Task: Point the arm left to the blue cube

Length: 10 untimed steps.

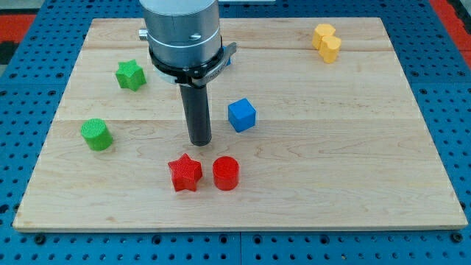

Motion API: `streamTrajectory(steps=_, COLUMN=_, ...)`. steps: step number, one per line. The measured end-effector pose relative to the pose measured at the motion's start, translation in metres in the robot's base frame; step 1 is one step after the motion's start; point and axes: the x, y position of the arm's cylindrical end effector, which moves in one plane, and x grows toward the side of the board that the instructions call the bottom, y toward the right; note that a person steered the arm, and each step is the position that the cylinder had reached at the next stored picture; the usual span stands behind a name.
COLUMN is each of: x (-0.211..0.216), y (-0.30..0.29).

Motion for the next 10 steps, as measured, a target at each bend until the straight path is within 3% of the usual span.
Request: streamTrajectory(steps=10, x=-0.014, y=0.003)
